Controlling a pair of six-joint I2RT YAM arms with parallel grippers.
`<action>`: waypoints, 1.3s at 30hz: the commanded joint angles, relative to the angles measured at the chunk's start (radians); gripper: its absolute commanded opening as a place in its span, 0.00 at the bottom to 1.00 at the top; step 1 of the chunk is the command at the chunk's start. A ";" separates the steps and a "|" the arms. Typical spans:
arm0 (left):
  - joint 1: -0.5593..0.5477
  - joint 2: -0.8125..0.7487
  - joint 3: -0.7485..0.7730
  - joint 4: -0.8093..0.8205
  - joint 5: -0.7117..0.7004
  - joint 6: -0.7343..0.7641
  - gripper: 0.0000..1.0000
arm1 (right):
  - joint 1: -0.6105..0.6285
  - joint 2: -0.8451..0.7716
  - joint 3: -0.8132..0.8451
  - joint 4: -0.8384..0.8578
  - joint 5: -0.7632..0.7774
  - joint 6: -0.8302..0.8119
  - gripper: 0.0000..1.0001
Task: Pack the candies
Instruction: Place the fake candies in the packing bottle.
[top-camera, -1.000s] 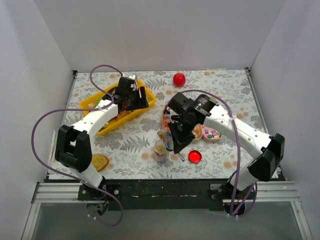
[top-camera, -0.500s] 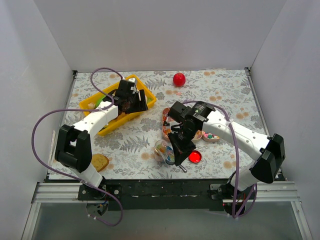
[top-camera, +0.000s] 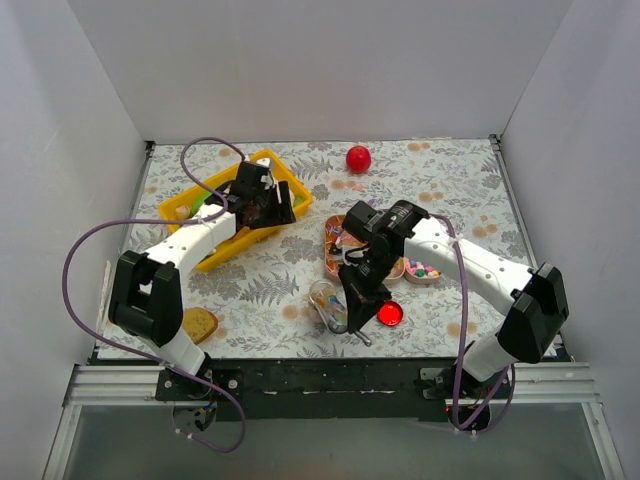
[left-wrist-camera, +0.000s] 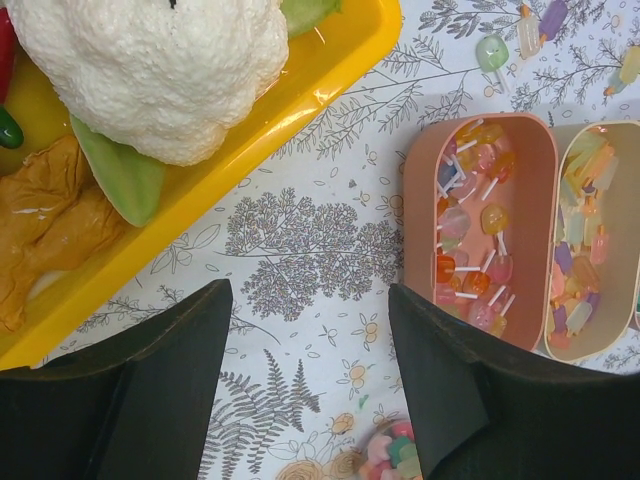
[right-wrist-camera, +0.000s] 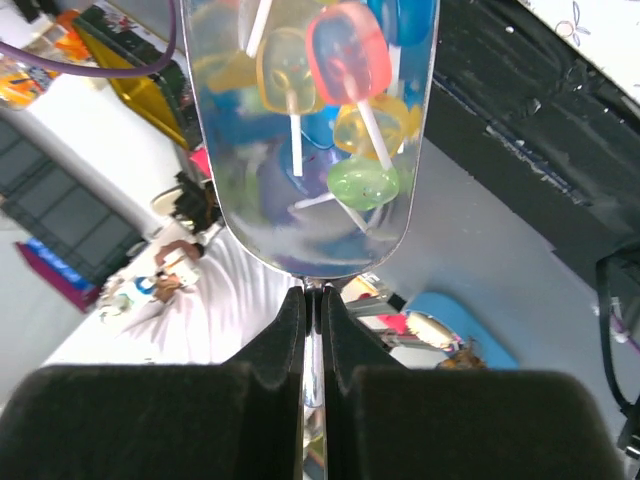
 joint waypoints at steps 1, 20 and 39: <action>0.008 -0.084 -0.017 0.012 0.002 -0.003 0.64 | -0.038 -0.012 -0.027 0.015 -0.121 0.002 0.01; 0.011 -0.099 -0.049 0.035 0.005 -0.016 0.64 | -0.103 0.002 -0.111 -0.009 -0.332 0.045 0.01; 0.014 -0.099 -0.048 0.041 0.013 -0.016 0.64 | -0.147 0.019 -0.074 0.023 -0.448 0.135 0.01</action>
